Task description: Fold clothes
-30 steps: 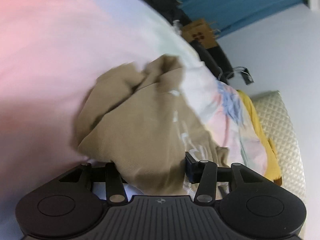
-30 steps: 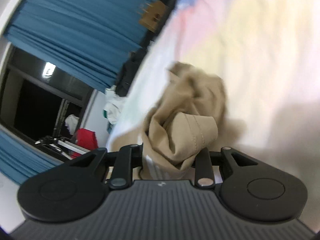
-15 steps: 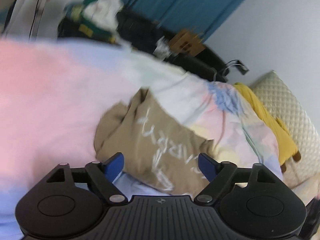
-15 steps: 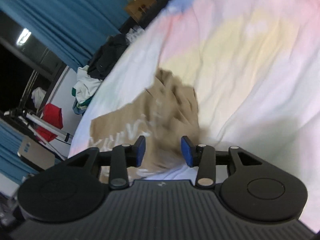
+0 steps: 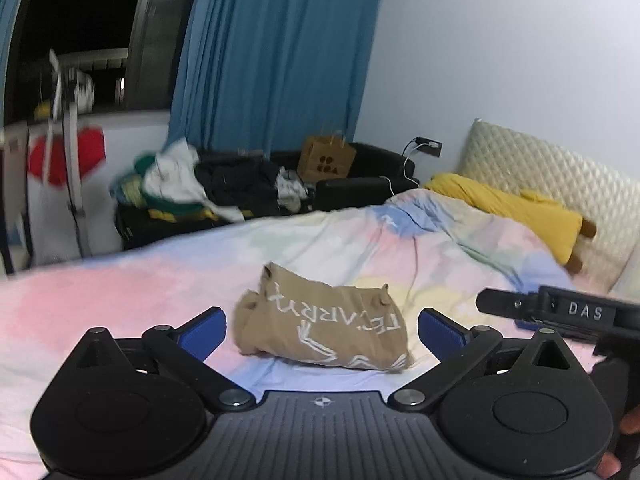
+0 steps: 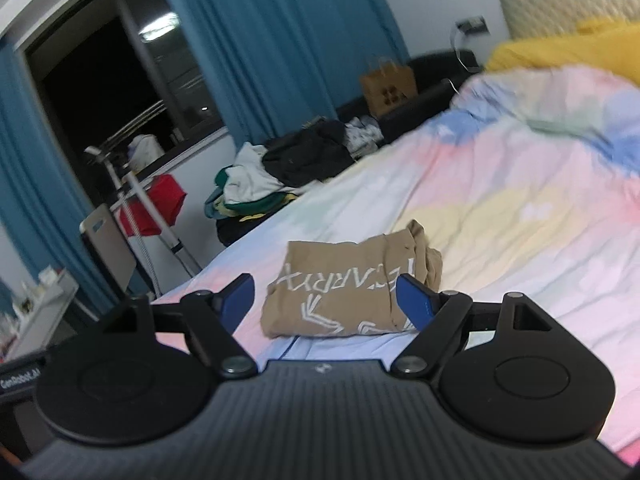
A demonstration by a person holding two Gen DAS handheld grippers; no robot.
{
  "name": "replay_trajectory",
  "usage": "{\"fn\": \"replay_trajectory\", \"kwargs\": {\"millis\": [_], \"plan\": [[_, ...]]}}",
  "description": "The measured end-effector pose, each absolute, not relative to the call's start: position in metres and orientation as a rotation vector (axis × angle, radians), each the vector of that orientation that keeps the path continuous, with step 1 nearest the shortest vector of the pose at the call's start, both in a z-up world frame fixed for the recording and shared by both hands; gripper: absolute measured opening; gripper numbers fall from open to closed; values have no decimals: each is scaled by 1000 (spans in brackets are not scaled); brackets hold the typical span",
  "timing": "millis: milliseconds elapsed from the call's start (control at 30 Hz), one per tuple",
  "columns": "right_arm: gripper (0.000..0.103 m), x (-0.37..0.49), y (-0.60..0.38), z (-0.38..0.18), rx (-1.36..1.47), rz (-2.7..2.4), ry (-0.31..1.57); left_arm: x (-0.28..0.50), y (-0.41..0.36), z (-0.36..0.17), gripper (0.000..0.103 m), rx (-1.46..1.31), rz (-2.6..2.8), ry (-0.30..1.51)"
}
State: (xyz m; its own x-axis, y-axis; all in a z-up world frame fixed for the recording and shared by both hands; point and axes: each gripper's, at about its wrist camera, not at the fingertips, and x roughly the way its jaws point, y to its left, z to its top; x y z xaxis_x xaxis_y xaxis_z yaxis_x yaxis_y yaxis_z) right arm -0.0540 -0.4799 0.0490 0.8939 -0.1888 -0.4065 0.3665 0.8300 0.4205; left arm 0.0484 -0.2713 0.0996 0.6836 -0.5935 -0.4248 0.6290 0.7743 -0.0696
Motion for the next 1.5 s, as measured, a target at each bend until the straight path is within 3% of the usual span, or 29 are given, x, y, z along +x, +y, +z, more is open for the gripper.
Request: {"fn": "replay_trajectory", "kwargs": {"millis": [467,1500], "plan": [[80,-102,-402,34,327,-266,325,-19,-215,85,103,86,-627,346],[80,-71,-373,-9,252,-391,342,-4,-161,55,102,63,-561,401]]}}
